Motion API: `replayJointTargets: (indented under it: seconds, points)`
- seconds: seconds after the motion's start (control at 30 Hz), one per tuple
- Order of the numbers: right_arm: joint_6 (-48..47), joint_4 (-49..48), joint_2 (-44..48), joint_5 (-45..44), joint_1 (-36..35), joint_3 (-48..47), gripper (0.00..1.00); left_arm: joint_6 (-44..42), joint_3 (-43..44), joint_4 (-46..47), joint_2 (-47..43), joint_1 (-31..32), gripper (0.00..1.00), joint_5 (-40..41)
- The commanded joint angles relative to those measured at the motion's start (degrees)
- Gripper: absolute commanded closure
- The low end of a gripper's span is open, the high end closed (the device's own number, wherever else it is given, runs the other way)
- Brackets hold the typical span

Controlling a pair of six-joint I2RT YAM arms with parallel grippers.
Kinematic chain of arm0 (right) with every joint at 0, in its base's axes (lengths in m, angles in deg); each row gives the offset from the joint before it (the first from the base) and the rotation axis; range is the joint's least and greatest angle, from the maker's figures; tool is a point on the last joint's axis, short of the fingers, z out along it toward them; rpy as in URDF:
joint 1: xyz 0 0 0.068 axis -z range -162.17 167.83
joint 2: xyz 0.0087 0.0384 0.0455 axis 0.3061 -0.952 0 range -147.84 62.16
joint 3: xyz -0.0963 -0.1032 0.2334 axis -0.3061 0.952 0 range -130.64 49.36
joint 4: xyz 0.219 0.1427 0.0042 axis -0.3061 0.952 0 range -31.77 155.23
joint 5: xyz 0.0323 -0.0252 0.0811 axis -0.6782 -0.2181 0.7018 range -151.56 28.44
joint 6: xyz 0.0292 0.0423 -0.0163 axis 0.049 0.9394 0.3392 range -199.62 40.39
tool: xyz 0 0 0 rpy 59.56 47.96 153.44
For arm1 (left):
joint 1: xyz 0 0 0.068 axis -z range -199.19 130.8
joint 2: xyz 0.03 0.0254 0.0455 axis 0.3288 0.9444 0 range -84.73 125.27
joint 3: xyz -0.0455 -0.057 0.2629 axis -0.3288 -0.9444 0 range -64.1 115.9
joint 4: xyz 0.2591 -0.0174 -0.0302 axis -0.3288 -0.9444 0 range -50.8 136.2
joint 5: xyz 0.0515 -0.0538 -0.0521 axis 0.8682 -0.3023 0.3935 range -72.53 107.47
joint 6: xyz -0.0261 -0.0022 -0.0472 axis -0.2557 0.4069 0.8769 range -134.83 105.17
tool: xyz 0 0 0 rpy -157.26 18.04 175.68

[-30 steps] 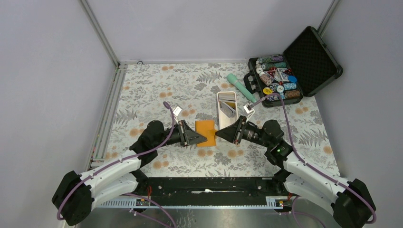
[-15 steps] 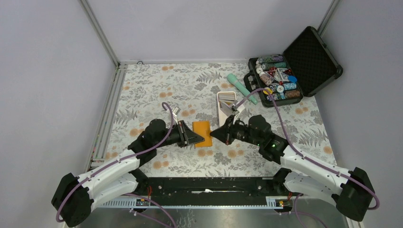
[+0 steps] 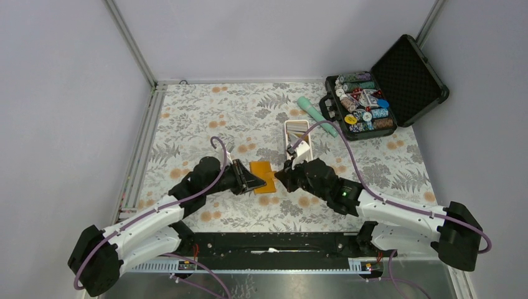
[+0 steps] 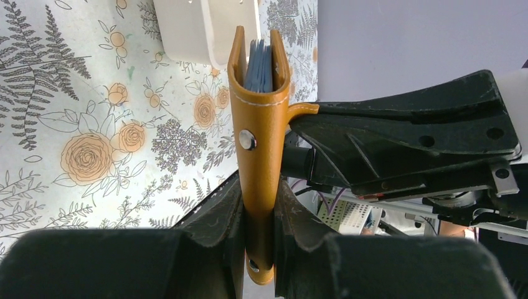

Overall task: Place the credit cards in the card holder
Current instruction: Close the card holder at the center of the board.

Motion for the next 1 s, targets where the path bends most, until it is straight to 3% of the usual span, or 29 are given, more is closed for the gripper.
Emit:
replayJointTargets:
  seconds: [0.0,0.5,0.63,0.8,0.97]
  points:
    - [-5.1,-0.9,0.1,-9.7,-2.1,0.7,1.00,2.2,1.7,7.8,0.5,-0.4,1.00,-1.1]
    - [-17.2,0.5,-7.8,-17.3,-8.6,-3.2,0.99,-2.9,6.6,-2.8,3.0,-0.6,1.00,2.5]
    - [-16.4,0.7,-7.3,-19.0,-8.6,-3.3,0.86,-2.4,5.8,-1.3,2.9,-1.2,1.00,1.6]
    - [-15.0,2.1,-5.8,-23.0,-8.6,-2.6,0.51,1.3,2.9,7.0,5.0,-3.4,1.00,-3.7]
    - [-10.9,4.0,-2.5,-22.0,-8.3,-2.5,0.36,-0.4,3.8,5.1,4.9,-4.4,1.00,-3.9]
